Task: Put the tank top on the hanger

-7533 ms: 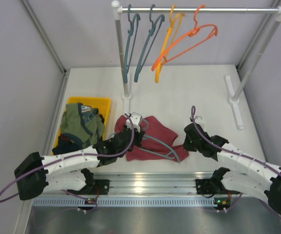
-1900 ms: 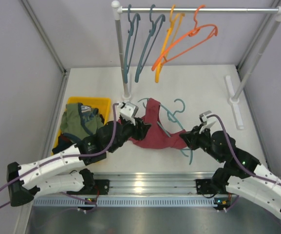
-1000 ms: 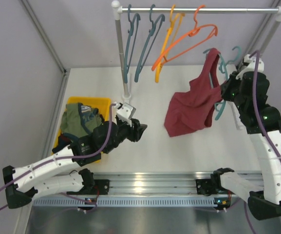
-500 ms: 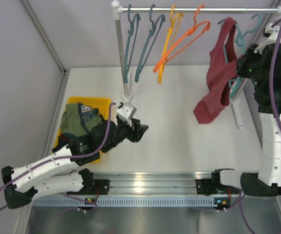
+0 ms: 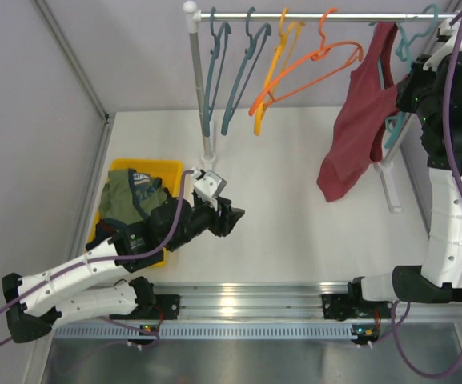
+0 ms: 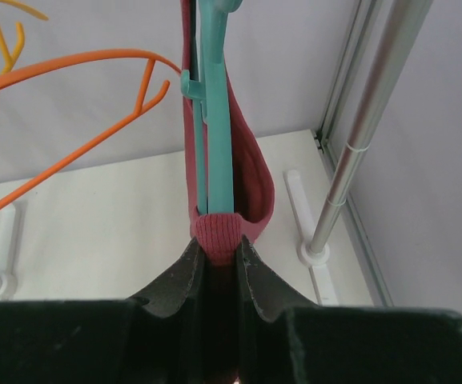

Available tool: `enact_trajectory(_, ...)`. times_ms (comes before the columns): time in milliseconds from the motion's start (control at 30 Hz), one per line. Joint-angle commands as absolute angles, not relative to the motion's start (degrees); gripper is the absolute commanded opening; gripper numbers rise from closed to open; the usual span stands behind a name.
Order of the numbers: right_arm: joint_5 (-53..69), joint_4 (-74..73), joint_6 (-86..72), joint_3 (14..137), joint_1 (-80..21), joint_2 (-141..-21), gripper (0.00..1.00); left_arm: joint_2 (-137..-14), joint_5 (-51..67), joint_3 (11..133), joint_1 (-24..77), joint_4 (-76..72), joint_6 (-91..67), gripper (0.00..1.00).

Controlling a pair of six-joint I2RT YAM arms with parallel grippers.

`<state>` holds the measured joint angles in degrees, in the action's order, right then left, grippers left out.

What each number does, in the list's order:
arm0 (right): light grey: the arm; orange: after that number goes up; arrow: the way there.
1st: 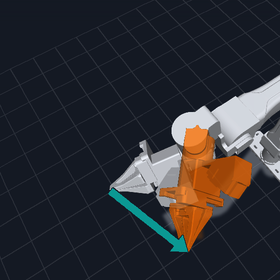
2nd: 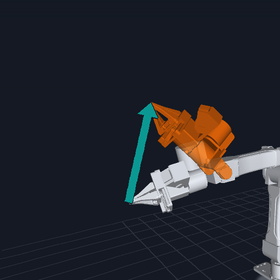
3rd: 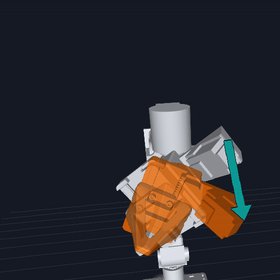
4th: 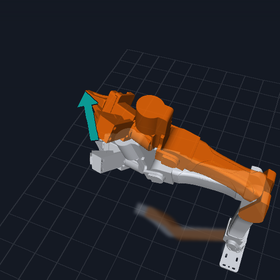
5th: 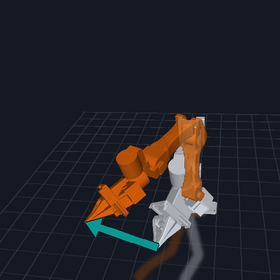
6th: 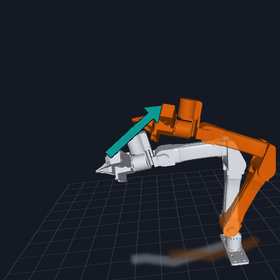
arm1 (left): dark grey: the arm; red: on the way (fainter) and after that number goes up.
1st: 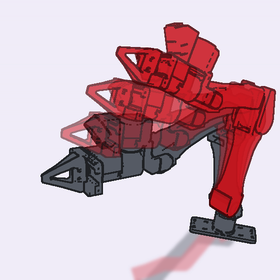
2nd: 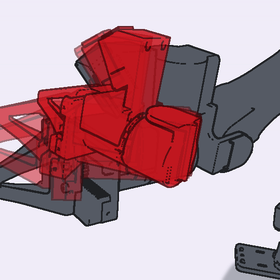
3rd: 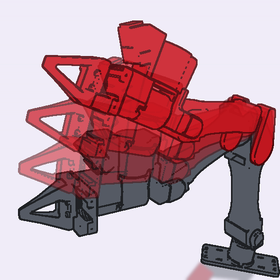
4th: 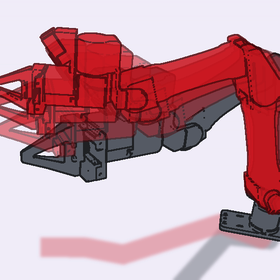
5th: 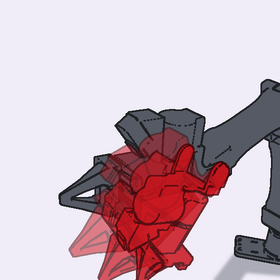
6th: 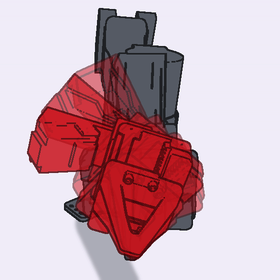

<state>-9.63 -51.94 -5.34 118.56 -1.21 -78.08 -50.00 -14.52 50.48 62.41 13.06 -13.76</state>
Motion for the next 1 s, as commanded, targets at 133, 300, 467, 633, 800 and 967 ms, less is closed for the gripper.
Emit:
enact_trajectory(133, -12.9, -48.7, -2.6, 124.7, -0.4, -79.9, 0.00, -49.7, -13.0, 52.6, 62.7, 12.3, -13.6, 0.52)
enact_trajectory(300, -13.1, -46.1, -1.4, 125.1, 1.9, -82.3, 0.00, -50.2, -12.1, 54.2, 62.7, 13.4, -14.0, 0.52)
enact_trajectory(467, -11.6, -44.7, -1.2, 125.6, 2.8, -85.1, 0.00, -50.2, -12.5, 54.9, 62.8, 14.3, -13.4, 0.52)
enact_trajectory(633, -10.9, -42.6, -1.7, 121.7, 2.9, -85.0, 0.00, -50.1, -13.0, 54.9, 62.8, 14.5, -13.4, 0.52)
enact_trajectory(800, -10.7, -41.1, -2.4, 117.1, 2.9, -84.0, 0.00, -50.1, -13.4, 54.7, 62.8, 14.8, -13.4, 0.52)
enact_trajectory(967, -10.6, -41.2, -3.1, 115.0, 3.0, -82.4, 0.09, -50.2, -13.7, 54.8, 62.7, 14.8, -13.2, 0.52)
